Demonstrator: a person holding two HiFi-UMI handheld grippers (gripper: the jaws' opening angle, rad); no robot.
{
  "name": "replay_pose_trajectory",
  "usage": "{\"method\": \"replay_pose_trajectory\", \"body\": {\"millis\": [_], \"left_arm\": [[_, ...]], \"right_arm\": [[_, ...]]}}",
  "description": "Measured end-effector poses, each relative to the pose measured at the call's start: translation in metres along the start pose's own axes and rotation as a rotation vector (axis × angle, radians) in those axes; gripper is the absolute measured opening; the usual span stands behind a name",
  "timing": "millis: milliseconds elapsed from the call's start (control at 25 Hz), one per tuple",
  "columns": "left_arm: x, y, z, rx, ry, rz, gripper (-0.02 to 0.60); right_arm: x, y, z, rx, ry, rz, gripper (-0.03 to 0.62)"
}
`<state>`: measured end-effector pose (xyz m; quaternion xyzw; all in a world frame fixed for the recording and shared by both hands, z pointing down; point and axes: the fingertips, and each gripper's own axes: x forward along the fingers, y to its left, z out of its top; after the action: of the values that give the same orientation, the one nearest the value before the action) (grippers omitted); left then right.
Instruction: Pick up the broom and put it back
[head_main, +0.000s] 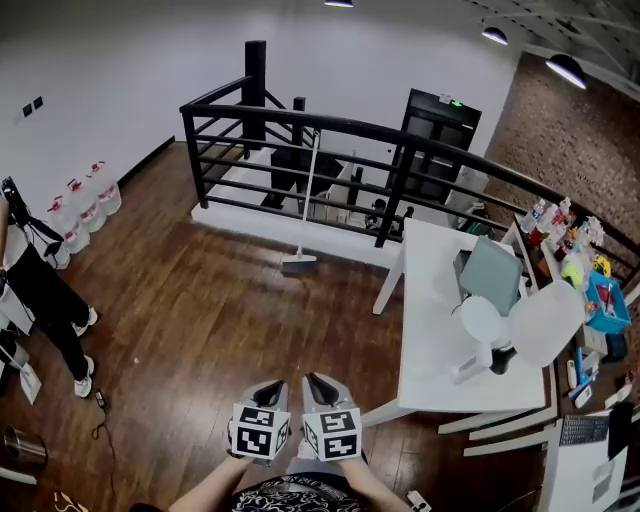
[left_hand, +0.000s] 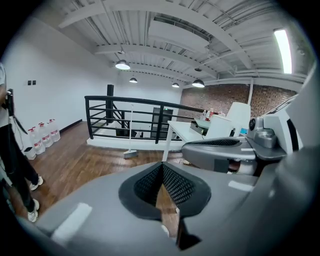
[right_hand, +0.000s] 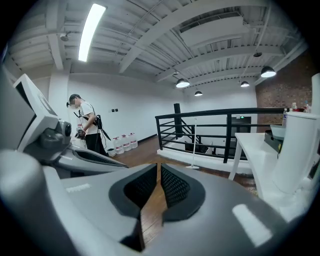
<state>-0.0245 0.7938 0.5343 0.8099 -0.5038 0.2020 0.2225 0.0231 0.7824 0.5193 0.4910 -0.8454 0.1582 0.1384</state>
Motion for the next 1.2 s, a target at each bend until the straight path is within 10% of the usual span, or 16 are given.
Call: {"method": "replay_pose_trajectory", "body": {"millis": [1200], "left_arm": [[0.249,0.066,0.170,0.033,0.005,-0.043,0.005]], "right_arm": [[0.201,-0.187,0.100,0.044,-0.011,-0.067,0.003]]}}
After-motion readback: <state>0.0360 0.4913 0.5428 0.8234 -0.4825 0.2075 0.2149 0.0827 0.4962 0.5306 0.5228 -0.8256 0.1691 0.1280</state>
